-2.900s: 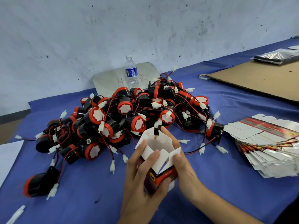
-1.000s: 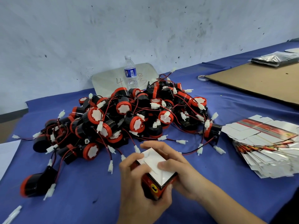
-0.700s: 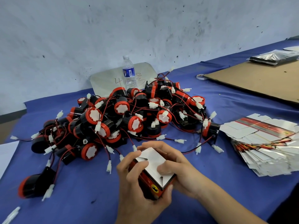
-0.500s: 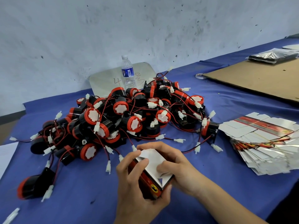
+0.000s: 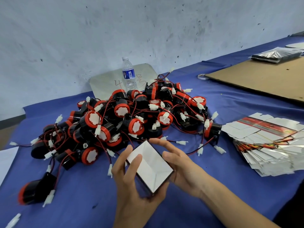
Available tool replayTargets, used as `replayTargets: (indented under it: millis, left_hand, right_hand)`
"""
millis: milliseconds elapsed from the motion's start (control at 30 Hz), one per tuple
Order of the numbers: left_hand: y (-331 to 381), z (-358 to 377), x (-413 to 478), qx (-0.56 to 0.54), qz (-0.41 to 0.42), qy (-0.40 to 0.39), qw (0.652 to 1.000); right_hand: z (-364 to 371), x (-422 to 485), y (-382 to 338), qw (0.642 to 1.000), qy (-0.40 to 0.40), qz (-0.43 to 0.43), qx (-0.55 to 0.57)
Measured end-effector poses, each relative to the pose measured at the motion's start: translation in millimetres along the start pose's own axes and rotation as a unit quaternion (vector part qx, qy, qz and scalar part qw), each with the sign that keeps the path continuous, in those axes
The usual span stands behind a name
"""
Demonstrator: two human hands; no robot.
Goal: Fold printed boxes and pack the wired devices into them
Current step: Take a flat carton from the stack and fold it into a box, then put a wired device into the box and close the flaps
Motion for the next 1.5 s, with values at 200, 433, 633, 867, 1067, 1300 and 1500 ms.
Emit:
replayTargets:
  millis: [200,433,633,867,1067,1300,1500]
  left_hand:
    - [-20,10,-4,0.036,-0.046,-0.038,0.998]
    - [-45,27,-11,0.030,-0.154,-0.128,0.979]
    - [-77,31,-24,-0.077,-0.306,-0.134,0.940]
    - [-91,30,-30,-0.095,-0.376,-0.151,0.909]
    - [-89,34,-29,-0.083,-0.370,-0.172,0.909]
    - [-90,36,-32,-0.066,-0.343,-0.186,0.918]
    - [-94,38,-33,-0.058,-0.347,-0.177,0.919]
  right_hand:
    - [3,3,-19,0.994,-0.040,-0.078,-0.063]
    - [4,-8,-38,0.851,-0.018,-0.228,-0.473]
    - [15,-11,-37,0.773,-0.067,-0.272,-0.569]
    - [-79,-55,-107,0.668,0.448,-0.335,-0.491]
    - [-140,-40,-87,0.706,0.487,-0.116,-0.500]
    - [-149,-49,-89,0.688,0.515,-0.127,-0.495]
    - [-152,-60,-100,0.678,0.553,-0.226,-0.428]
Point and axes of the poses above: each hand's wrist, its own x-axis towards the middle knuckle, its own z-axis out of the palm, y = z × x, the point moved 10 cm from there along x, towards the middle knuckle, and after that the axes turned 11 degrees about -z, right-handed, at the moved point
